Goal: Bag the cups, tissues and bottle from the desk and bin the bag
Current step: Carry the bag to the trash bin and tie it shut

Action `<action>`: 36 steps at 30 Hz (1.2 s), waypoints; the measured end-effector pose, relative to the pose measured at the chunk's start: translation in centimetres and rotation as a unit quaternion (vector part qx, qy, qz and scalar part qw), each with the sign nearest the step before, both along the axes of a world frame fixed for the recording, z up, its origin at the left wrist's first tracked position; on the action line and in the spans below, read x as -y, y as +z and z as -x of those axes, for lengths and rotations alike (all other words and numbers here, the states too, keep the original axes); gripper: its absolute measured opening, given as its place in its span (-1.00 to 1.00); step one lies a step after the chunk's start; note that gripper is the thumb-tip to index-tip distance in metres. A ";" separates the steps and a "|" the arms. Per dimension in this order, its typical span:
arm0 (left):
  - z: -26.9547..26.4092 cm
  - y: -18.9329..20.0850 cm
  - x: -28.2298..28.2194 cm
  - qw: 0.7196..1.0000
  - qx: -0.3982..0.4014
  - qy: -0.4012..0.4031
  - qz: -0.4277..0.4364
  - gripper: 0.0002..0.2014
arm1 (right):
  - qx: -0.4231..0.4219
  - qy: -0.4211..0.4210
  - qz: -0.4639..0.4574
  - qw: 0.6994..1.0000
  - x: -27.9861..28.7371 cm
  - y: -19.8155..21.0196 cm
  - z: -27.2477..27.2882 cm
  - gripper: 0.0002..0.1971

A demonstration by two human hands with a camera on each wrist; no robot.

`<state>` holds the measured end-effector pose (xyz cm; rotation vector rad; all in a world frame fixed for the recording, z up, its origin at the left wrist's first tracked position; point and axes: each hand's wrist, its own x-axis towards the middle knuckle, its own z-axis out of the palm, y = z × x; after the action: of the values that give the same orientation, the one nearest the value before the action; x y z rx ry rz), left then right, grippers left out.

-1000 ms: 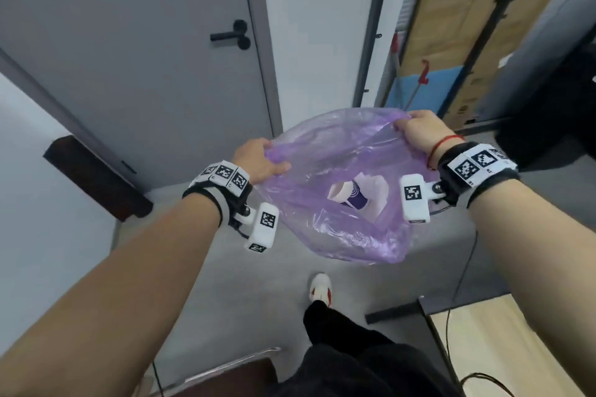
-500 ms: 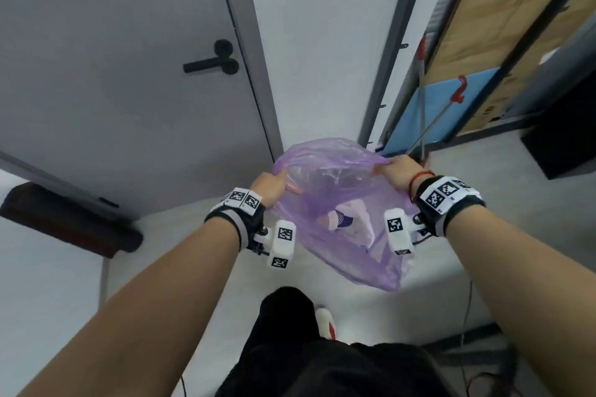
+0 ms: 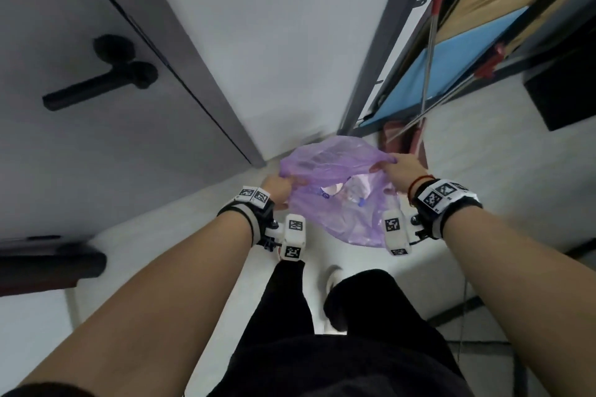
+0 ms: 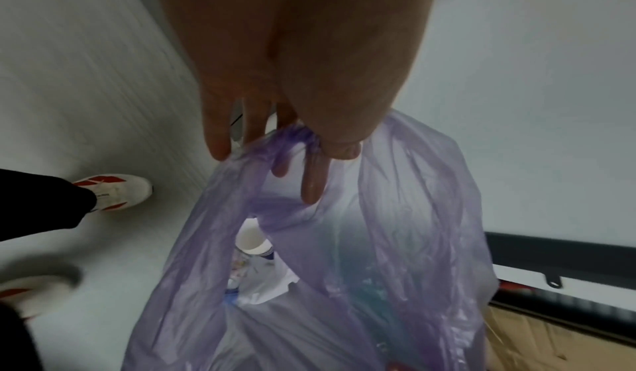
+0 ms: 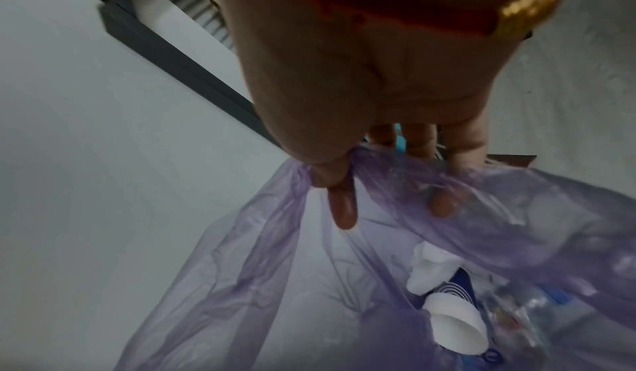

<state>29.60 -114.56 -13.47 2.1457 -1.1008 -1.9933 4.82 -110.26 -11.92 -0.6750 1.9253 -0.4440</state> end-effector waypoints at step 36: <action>13.1 -38.6 5.0 0.846 0.185 -0.196 0.460 -0.65 | -0.210 0.413 0.194 0.864 10.1 -40.4 6.8 -0.85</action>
<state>16.52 -119.52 -52.05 1.8178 -2.1095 -0.7309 -1.94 -120.39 -52.33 -1.8877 1.7175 -0.1251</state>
